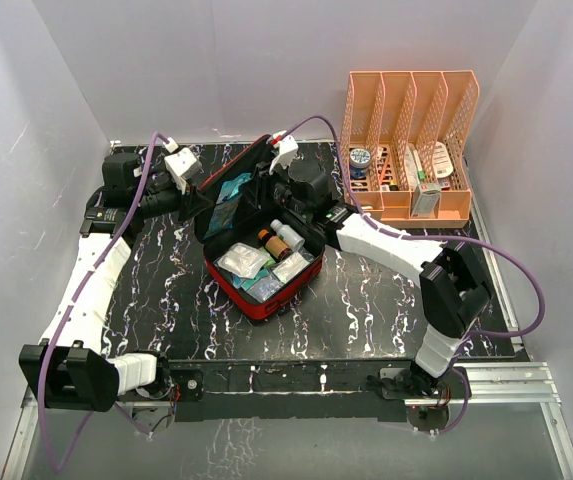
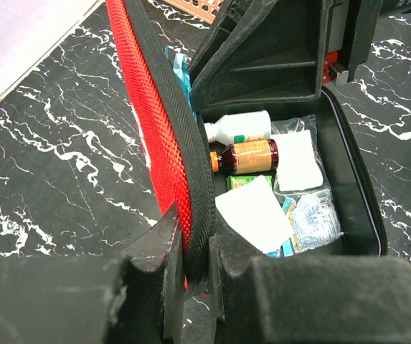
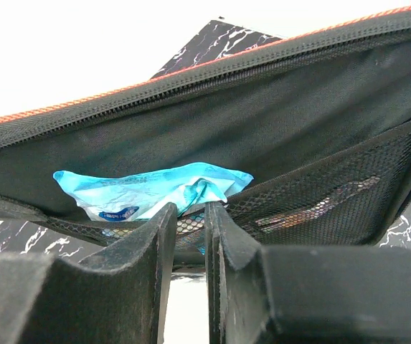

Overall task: Organize the medicine kit
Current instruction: Place the medical item at the medicine pouch.

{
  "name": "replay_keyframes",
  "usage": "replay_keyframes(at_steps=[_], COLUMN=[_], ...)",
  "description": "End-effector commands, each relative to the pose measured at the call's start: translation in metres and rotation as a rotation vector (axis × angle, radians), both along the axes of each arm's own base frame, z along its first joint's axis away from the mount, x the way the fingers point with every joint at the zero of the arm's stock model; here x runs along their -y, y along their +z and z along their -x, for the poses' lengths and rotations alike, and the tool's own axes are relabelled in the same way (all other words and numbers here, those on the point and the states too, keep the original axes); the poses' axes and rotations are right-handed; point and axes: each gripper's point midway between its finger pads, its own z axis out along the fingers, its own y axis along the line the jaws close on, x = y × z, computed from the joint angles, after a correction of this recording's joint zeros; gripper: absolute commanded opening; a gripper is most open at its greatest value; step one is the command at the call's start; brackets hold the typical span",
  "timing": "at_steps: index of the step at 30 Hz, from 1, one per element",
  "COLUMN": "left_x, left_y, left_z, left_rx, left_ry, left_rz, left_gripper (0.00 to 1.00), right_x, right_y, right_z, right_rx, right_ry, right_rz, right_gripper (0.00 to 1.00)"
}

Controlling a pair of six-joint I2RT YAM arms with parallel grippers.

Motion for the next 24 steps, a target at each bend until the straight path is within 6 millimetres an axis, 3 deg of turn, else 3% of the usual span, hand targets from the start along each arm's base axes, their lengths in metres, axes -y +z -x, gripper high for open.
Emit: replay_keyframes(at_steps=[1, 12, 18, 24], left_x=[0.011, 0.011, 0.011, 0.010], left_y=[0.002, 0.001, 0.001, 0.000], left_z=[0.020, 0.020, 0.021, 0.022], left_rx=[-0.052, -0.059, -0.062, -0.063], left_ry=[-0.058, -0.067, -0.065, -0.059], left_rz=[0.023, 0.021, 0.023, 0.017], left_gripper=[0.00, 0.00, 0.00, 0.00], right_x=[-0.001, -0.005, -0.023, -0.026], right_y=[0.058, 0.065, 0.023, -0.007], right_z=[-0.003, -0.014, -0.032, -0.033], right_rx=[0.104, 0.122, 0.024, -0.055], right_ry=[-0.017, -0.036, -0.028, -0.020], right_rz=[-0.106, -0.130, -0.035, 0.032], right_gripper=[0.20, 0.20, 0.09, 0.00])
